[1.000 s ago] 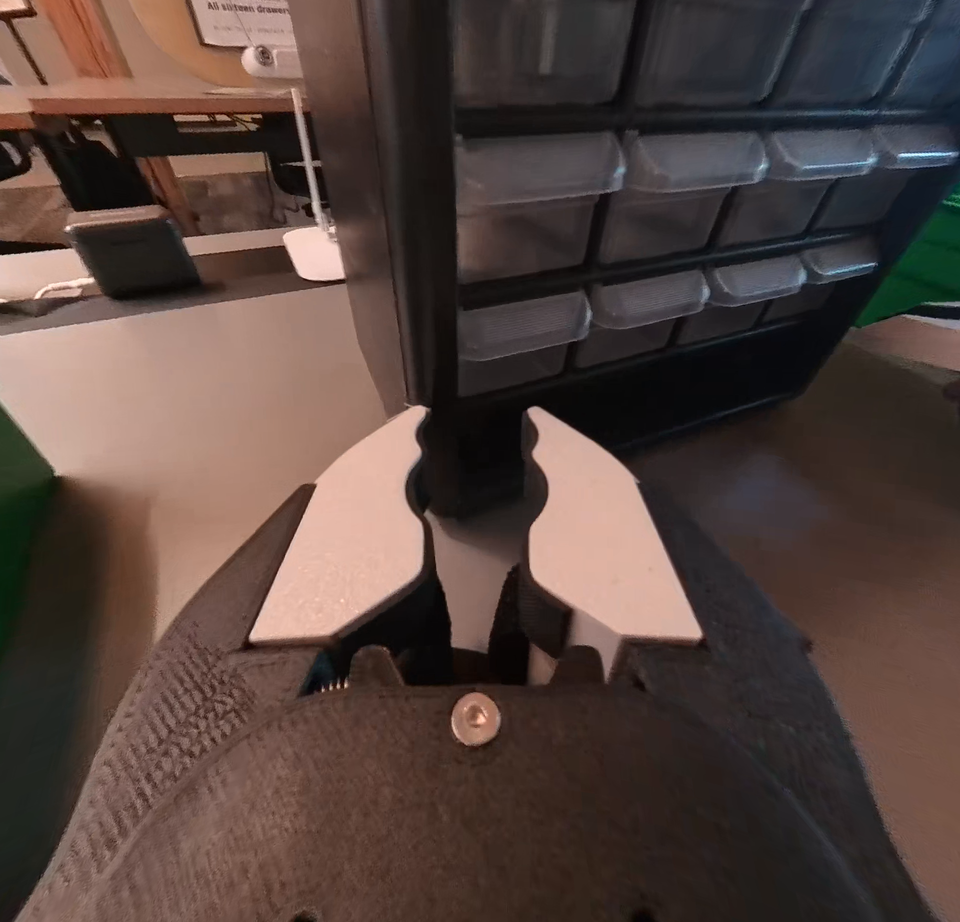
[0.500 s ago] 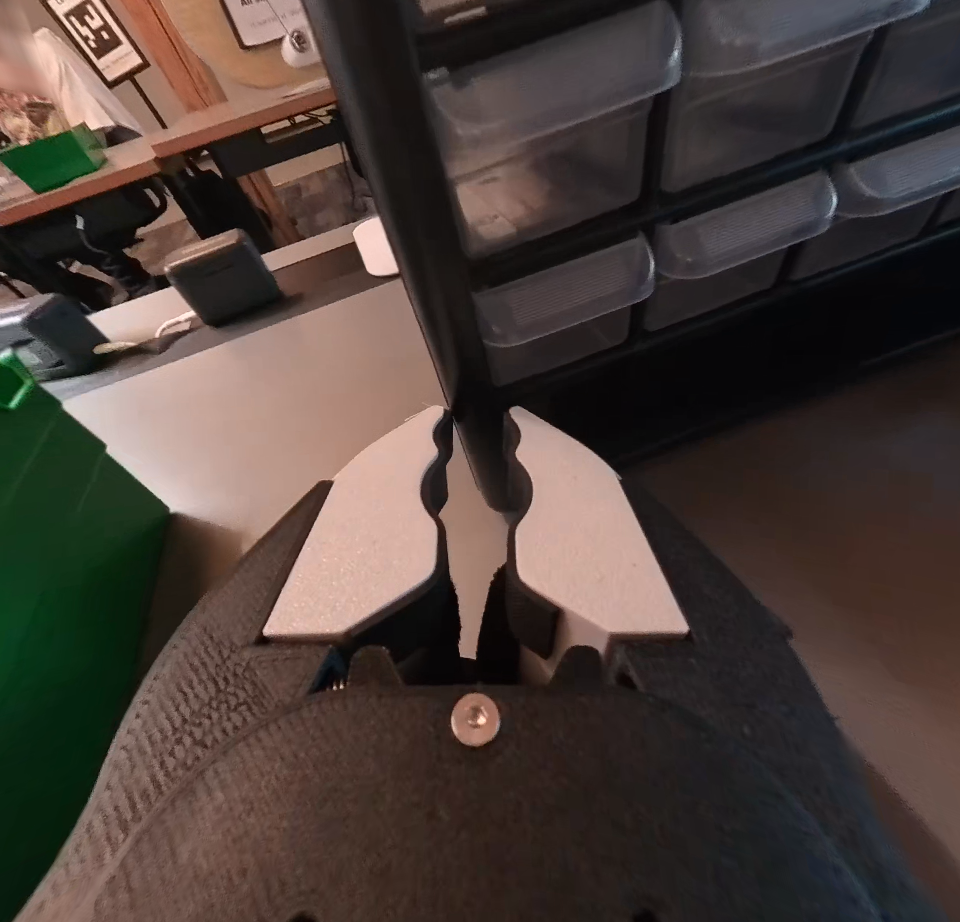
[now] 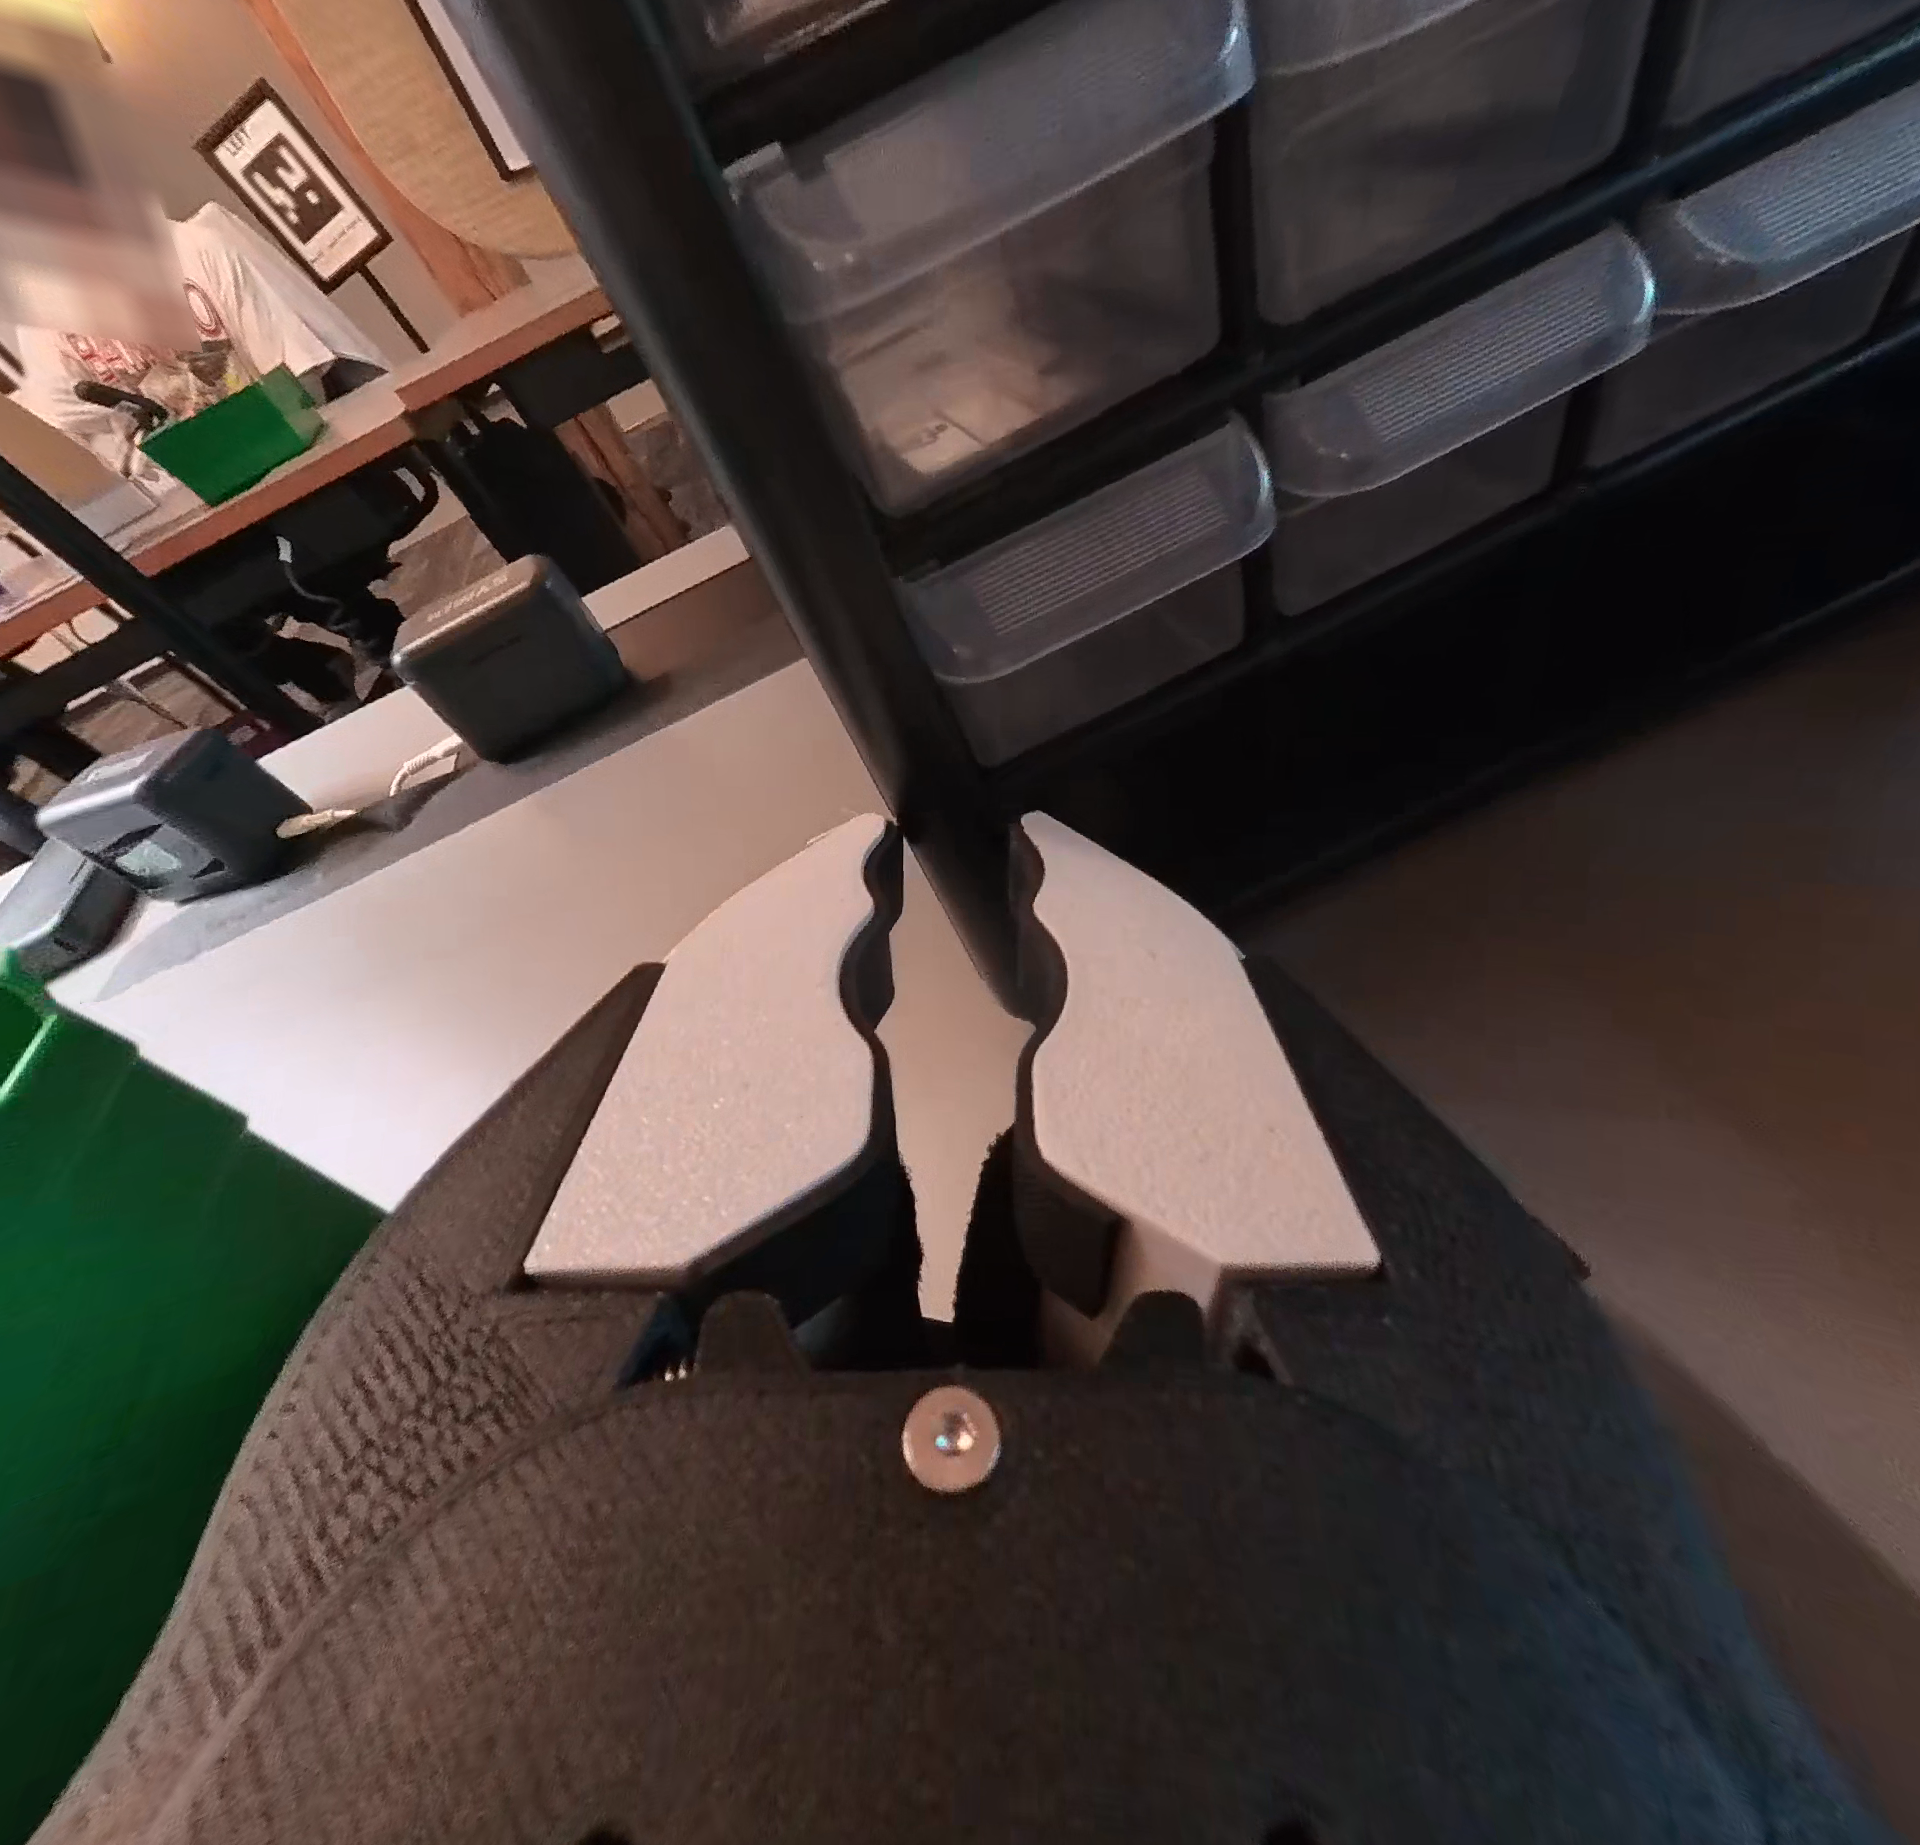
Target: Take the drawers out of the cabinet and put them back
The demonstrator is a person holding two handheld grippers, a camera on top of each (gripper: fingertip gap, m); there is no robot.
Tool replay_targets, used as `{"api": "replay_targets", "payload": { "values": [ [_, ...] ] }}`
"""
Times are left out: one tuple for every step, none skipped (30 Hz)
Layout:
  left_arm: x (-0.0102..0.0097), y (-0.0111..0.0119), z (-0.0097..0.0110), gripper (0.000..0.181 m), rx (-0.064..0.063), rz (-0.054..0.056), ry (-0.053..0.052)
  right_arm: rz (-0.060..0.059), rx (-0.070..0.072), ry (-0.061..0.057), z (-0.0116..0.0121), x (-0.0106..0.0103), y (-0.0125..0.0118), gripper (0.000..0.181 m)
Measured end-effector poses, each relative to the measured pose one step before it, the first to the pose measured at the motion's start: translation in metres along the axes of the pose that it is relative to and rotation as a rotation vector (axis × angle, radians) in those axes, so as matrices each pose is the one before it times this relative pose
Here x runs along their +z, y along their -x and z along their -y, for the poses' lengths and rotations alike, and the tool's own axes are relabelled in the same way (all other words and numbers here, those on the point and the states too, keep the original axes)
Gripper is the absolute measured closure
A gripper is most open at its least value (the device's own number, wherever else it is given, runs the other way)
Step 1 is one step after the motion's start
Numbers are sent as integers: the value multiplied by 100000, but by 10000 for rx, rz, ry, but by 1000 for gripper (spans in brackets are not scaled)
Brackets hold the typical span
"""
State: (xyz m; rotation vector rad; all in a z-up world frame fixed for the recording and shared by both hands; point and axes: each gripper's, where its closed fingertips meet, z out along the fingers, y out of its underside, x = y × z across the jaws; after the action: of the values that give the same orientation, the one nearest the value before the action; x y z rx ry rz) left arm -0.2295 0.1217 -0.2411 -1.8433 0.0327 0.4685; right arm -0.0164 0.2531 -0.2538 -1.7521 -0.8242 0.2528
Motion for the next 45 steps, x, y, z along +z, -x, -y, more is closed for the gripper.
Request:
{"api": "replay_targets", "payload": {
  "values": [
    [376,135,45,162,80,28,-2,31,-22,-9,142,417,-42,163],
    [367,119,46,162,69,11,-11,19,-31,-6,142,420,-57,163],
    [374,121,48,162,53,-1,-12,10,-25,-6,148,441,-73,163],
    [390,141,47,161,24,-9,-6,-9,-25,1,144,432,-70,163],
    [424,154,54,162,-11,-16,-1,-16,-30,1,146,423,-63,163],
    [460,175,39,162,-38,-16,8,-27,-47,1,137,431,-49,163],
    [451,209,43,162,-49,3,17,-13,-67,-4,161,435,-26,163],
    [435,219,26,162,-23,23,12,25,-58,-12,158,424,7,163],
    [411,202,42,162,5,20,3,43,-33,-15,156,416,2,163],
    [387,164,38,162,18,22,-2,27,-22,-9,142,398,-13,163],
    [375,145,44,162,34,36,6,10,-24,-5,141,408,-38,162],
    [336,121,36,162,19,27,4,0,-19,-1,137,406,-47,162],
    [322,118,41,162,1,21,9,2,-10,1,132,421,-66,162],
    [303,107,44,162,-16,1,3,18,7,-2,131,395,-50,162],
    [281,101,36,162,-18,-15,-1,12,16,2,124,363,-56,162],
    [268,86,35,162,-17,-21,0,-6,3,2,106,345,-51,162],
    [243,96,13,162,-31,-26,5,-21,-16,6,105,316,-37,162],
    [188,75,19,162,-38,-28,1,-20,-38,1,84,254,-24,162],
    [128,46,12,162,-36,-32,2,-21,-38,3,65,205,-19,162],
    [18,-1,10,162,-42,-42,-2,-30,-32,8,25,108,-17,162],
    [-39,-23,-3,162,-37,-48,-8,-29,-32,3,6,6,-3,162],
    [-94,-46,-32,162,-37,-57,8,-31,-50,15,-37,-47,19,162],
    [-212,-85,-99,162,-22,-70,30,-13,-35,12,-43,-110,68,162],
    [-375,-165,-52,163,19,-72,-22,78,0,15,-90,-254,208,159],
    [-496,-202,51,163,54,-40,-114,47,19,-31,-71,-389,198,157],
    [-590,-145,70,163,30,29,-123,-82,11,-87,-44,-536,34,154],
    [-608,-203,-39,163,-17,-12,-40,-112,54,-139,-20,-665,-7,153],
    [-609,-314,-179,163,-79,-114,87,-57,87,-167,12,-784,39,153],
    [-647,-450,-182,162,-99,-196,90,25,114,-122,-62,-844,125,153],
    [-734,-553,-79,162,-69,-214,-8,-14,135,-46,-170,-876,69,153],
    [-852,-769,13,162,7,-270,-83,24,149,70,-310,-872,123,153],
    [-915,-1113,3,162,112,-414,-70,30,95,152,-452,-881,163,153],
    [-953,-1270,-102,162,192,-456,-6,-69,50,233,-575,-872,65,154],
    [-949,-1195,-167,162,187,-382,42,19,39,282,-670,-864,223,153],
    [-954,-1080,-119,162,146,-315,1,41,13,220,-621,-923,282,153],
    [-932,-937,-18,162,65,-272,-76,-20,22,137,-557,-1016,248,152],
    [-855,-854,78,162,-46,-284,-123,55,69,60,-508,-1154,349,152],
    [-700,-785,131,162,-94,-336,-143,228,145,-27,-427,-1326,582,151],
    [-494,-631,73,162,-116,-310,-84,405,322,-104,-335,-1439,790,149],
    [-255,-354,9,162,-104,-210,-21,548,526,-146,-290,-1599,909,147],
    [-55,-33,-7,162,-98,-78,-1,582,554,-171,-253,-1823,883,143],
    [106,129,-108,162,-169,-29,104,413,526,-327,-48,-2160,656,140],
    [197,92,-244,161,-200,-81,221,212,375,-568,232,-2458,429,140],
    [187,2,-230,160,-148,-111,203,45,49,-629,390,-2560,135,140],
    [90,-20,-109,159,-63,-64,103,-315,-236,-500,475,-2480,-580,140]
  ]
}}
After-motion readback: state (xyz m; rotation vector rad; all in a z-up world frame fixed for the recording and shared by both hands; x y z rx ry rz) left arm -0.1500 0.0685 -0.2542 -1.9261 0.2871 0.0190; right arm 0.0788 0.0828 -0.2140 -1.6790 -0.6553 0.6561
